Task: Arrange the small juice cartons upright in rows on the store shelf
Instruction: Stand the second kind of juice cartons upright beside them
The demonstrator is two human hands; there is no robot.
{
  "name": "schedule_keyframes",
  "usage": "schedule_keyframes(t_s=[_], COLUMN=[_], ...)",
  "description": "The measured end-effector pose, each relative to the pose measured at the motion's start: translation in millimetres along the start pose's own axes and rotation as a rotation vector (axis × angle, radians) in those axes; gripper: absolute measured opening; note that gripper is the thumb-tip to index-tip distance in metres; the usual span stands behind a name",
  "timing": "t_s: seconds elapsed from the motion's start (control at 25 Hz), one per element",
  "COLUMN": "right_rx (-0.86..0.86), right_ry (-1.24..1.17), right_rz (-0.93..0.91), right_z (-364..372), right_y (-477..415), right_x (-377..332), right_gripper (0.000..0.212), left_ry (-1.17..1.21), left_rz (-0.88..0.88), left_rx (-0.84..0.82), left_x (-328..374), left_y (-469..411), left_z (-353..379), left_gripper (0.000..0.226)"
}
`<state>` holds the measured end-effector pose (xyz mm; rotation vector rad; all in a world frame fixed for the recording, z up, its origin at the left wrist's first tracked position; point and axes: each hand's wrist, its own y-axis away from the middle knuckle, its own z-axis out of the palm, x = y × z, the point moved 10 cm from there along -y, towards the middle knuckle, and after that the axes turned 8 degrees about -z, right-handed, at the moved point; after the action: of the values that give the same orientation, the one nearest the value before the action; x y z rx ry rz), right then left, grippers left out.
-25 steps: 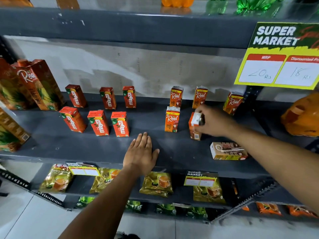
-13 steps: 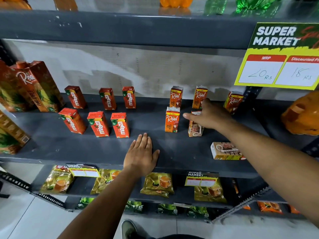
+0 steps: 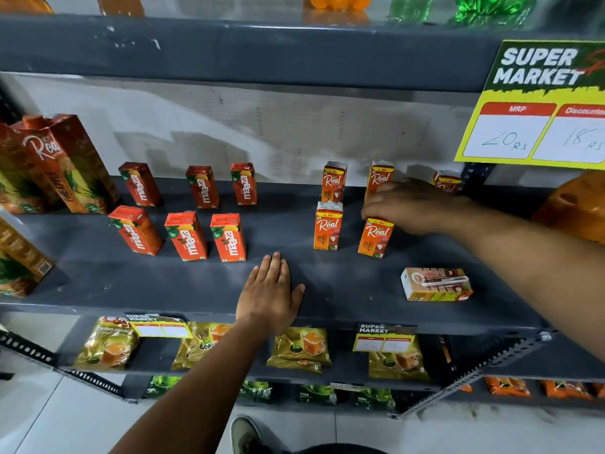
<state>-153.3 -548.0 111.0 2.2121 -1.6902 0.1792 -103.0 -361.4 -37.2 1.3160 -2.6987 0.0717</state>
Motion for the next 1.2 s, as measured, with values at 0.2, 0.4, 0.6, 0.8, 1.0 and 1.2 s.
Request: schedule_keyframes(t_s=[0.2,0.4,0.6,0.8,1.0,1.2], right_rx=[0.101,-0.216,-0.385,-0.065,-0.072,-0.086], right_ry=[-0.182,-0.629,-0.465,-0.21,0.156,0.173], right_rz=[0.135,0.299,0.407,0.31,0.094,0.055], right_z=[-5,68,129,73,48,53], right_y=[24,87,126,109,93,93], right_x=[27,30,14,48,49,44], right_gripper=[0.067,0.056,0.048,0.041,0.044,0.042], left_ry=[-0.002,-0.012,-0.021,-0.033,-0.019,-0.021], left_rz=[0.006,0.001,-0.012,-0.024,0.0,0.01], left_rx=[-0.001,0.01,0.007,0.006,0.001,0.01], left_x=[-1,-6,-4,-11,1,7], left_y=[0,-2,-5,-2,-2,-5], left_z=[0,0,6,8,10,5], left_gripper=[0.073,0.074,0.075,0.076,0.074,0.073])
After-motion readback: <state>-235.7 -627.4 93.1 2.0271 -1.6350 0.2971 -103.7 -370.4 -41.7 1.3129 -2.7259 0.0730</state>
